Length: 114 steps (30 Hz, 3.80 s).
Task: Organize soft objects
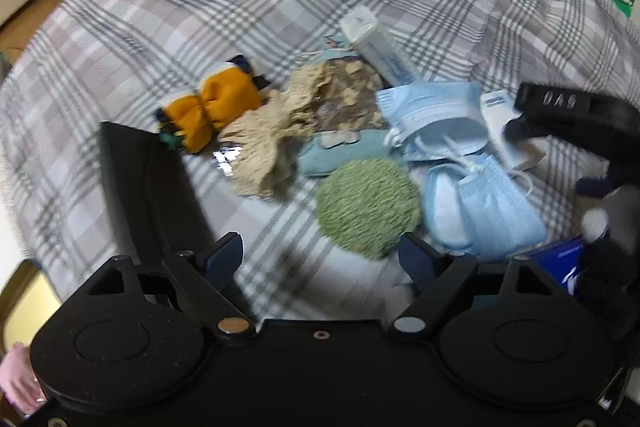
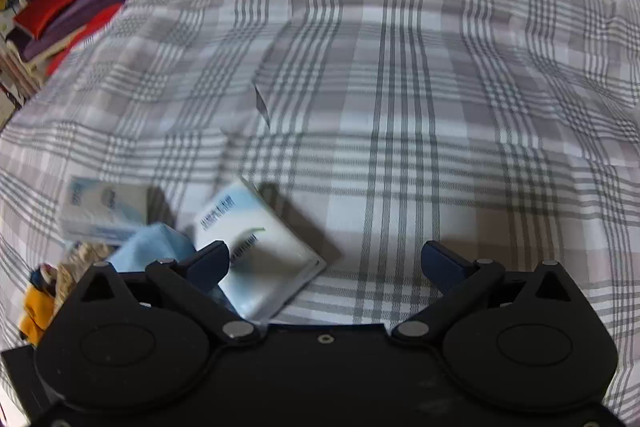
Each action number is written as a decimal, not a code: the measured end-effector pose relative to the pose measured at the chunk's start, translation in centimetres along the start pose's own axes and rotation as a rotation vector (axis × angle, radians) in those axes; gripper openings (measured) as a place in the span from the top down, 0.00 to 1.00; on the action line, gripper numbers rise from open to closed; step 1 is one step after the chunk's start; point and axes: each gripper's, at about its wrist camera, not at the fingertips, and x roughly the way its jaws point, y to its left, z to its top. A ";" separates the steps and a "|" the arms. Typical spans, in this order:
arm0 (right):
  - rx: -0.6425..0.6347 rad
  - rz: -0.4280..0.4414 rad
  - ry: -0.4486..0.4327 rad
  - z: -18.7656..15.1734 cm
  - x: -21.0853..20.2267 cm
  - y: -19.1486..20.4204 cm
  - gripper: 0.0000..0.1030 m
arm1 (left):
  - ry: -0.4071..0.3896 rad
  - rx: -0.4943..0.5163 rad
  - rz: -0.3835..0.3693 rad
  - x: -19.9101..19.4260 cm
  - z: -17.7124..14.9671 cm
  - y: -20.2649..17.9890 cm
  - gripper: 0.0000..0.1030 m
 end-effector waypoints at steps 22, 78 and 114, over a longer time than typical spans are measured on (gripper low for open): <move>-0.136 0.091 -0.017 -0.9 -0.4 1.8 0.00 | 0.007 0.029 -0.071 2.3 2.1 -0.9 0.48; -0.138 0.081 -0.188 -4.7 -10.8 -0.7 0.50 | -0.094 -0.260 0.014 -11.2 -11.6 15.3 0.45; -0.351 -0.023 0.103 1.0 0.6 2.0 0.35 | -0.015 -0.390 -0.015 -6.2 -15.4 20.9 0.44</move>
